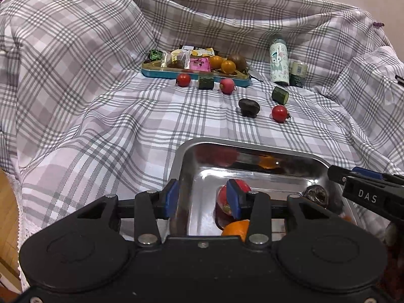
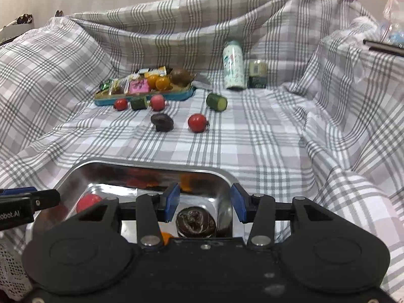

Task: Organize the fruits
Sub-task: 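Lower the plum and orange into the tray and open both tools, then move the right tool to the cherry tomato while the left tool approaches the dark chestnut, then grasp the red cherry tomato with the right tool while the left tool grasps the dark chestnut, then carry the tomato and chestnut over the steel tray with both tools, then lower the tomato and chestnut into the tray and open both tools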

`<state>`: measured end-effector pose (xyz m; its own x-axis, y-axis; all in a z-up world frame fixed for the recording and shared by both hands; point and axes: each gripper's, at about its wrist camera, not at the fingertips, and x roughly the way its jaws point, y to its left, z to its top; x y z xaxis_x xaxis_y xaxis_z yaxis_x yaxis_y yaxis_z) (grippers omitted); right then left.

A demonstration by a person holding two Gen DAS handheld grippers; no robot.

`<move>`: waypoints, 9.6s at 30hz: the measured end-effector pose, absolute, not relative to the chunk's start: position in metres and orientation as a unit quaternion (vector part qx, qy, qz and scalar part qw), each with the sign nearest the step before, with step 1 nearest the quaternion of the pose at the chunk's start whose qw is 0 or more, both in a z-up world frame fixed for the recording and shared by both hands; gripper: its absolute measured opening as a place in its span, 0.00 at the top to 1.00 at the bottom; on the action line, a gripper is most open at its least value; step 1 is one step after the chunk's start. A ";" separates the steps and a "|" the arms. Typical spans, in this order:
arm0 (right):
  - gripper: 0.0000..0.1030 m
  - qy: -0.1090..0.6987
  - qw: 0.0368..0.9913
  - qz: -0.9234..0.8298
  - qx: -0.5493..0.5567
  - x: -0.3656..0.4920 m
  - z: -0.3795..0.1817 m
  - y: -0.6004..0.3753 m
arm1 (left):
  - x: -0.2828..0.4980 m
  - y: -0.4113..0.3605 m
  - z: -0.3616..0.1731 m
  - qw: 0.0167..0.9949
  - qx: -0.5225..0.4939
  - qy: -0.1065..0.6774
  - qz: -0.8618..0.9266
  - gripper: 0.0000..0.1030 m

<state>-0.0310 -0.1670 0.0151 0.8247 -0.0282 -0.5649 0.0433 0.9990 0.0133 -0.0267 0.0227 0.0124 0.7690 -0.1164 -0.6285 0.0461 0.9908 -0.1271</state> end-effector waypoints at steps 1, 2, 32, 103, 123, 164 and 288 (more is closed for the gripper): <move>0.54 0.293 0.956 -0.018 0.012 -0.031 0.016 -0.167 | -0.026 0.023 0.013 0.939 -0.055 0.338 -0.042 0.52; 0.54 0.293 0.956 -0.017 0.012 -0.031 0.017 -0.167 | -0.025 0.024 0.014 0.939 -0.058 0.338 -0.041 0.52; 0.54 0.318 0.948 0.017 0.019 0.099 0.049 -0.182 | 0.103 0.020 0.056 0.950 -0.012 0.313 -0.012 0.52; 0.53 0.365 0.930 0.034 0.031 0.188 0.007 -0.178 | 0.220 -0.007 -0.001 0.934 -0.003 0.354 -0.053 0.53; 0.61 0.380 0.924 0.038 -0.017 0.196 -0.007 -0.163 | 0.205 -0.025 0.000 0.934 0.032 0.334 -0.122 0.51; 0.64 0.361 0.932 0.022 -0.002 0.188 0.004 -0.167 | 0.199 -0.014 0.002 0.938 -0.008 0.335 -0.091 0.48; 0.64 0.340 0.940 0.015 0.005 0.004 0.007 -0.152 | 0.034 0.006 0.003 0.929 0.021 0.358 -0.092 0.48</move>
<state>0.0044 -0.1518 0.0072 0.7686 0.0321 -0.6390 -0.0247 0.9995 0.0206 0.0338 0.0059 0.0028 0.7269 -0.1555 -0.6689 0.1863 0.9822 -0.0259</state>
